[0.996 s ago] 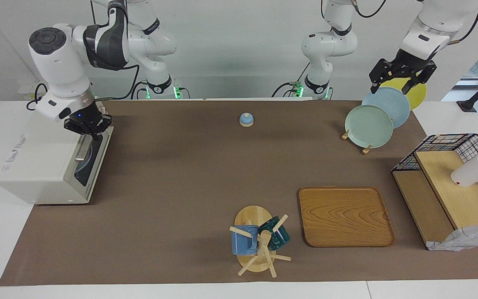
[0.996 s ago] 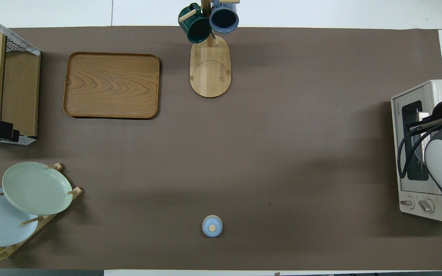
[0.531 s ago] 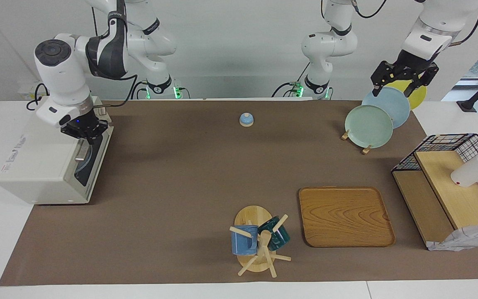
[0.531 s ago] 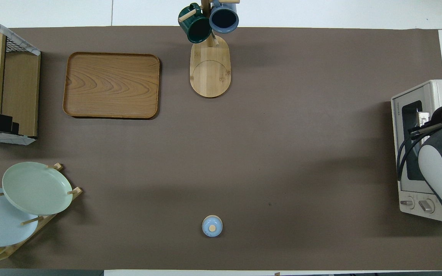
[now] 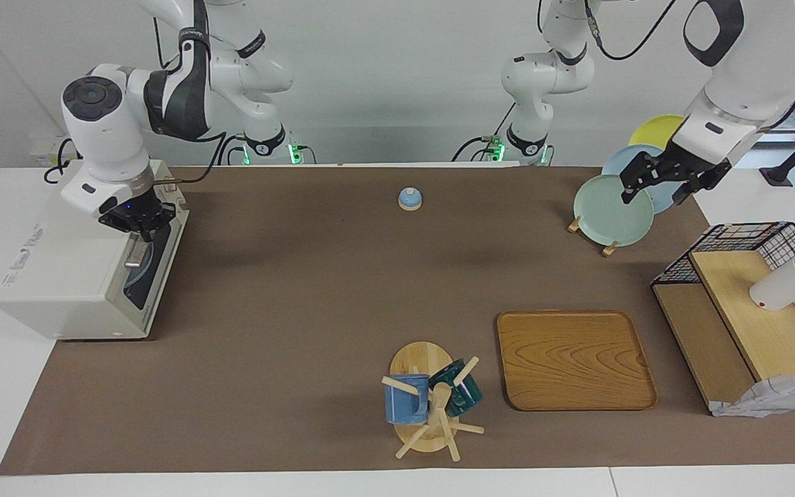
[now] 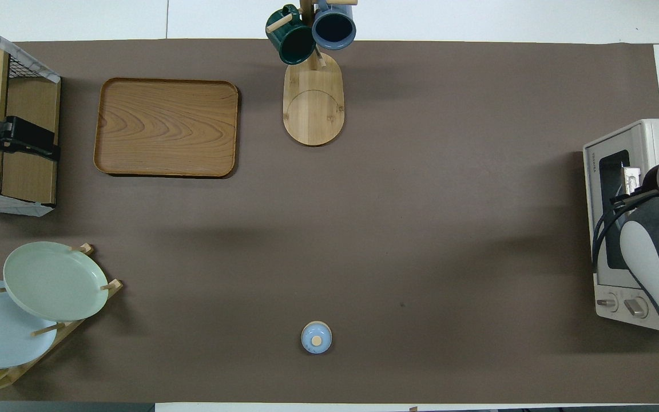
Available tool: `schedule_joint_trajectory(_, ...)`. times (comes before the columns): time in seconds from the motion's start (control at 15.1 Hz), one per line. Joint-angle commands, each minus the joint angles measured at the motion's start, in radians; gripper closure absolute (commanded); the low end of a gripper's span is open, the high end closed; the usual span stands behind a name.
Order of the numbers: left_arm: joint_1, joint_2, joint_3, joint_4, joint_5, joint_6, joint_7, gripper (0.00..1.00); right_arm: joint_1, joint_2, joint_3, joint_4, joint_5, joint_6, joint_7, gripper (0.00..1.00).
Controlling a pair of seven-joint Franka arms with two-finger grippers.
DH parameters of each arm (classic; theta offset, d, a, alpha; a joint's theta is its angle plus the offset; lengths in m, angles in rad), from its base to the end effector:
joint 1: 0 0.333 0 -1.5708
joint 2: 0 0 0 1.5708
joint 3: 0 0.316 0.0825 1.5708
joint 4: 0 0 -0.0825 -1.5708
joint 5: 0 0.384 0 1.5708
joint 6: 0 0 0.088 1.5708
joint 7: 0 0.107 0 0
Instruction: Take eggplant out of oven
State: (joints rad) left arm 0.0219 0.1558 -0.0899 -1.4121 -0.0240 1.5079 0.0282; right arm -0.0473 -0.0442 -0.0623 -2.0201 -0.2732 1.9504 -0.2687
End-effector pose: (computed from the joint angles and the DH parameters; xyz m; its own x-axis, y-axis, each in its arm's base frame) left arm 0.5943 -0.0387 0.6043 0.9936 -0.0972 -0.0582 -0.0950 -0.9947 0.0396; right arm 0.5349 -0.0773 0.4698 0.9633 0.2485 -0.1017 0.2656 -0.9371 0.2264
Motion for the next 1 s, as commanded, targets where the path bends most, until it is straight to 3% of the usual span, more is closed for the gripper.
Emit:
schedule_joint_trajectory(0.0, 0.006, 0.050, -0.007, 0.061, -0.004, -0.008, 0.007, 0.00, -0.013, -0.009, 0.009, -0.051, -0.003, 0.061, -0.015, 1.00)
schedule_joint_trajectory(0.33, -0.002, 0.091, -0.010, 0.056, -0.011, 0.017, 0.007, 0.00, -0.006, 0.004, 0.010, -0.094, 0.039, 0.136, -0.012, 1.00)
schedule_joint_trajectory(0.73, -0.036, 0.269, -0.007, 0.166, -0.004, 0.074, 0.007, 0.00, 0.024, 0.053, 0.019, -0.121, 0.114, 0.223, 0.005, 1.00)
schedule_joint_trajectory(0.93, -0.039, 0.323, -0.008, 0.171, -0.002, 0.139, 0.007, 0.00, 0.072, 0.095, 0.019, -0.121, 0.114, 0.255, 0.083, 1.00)
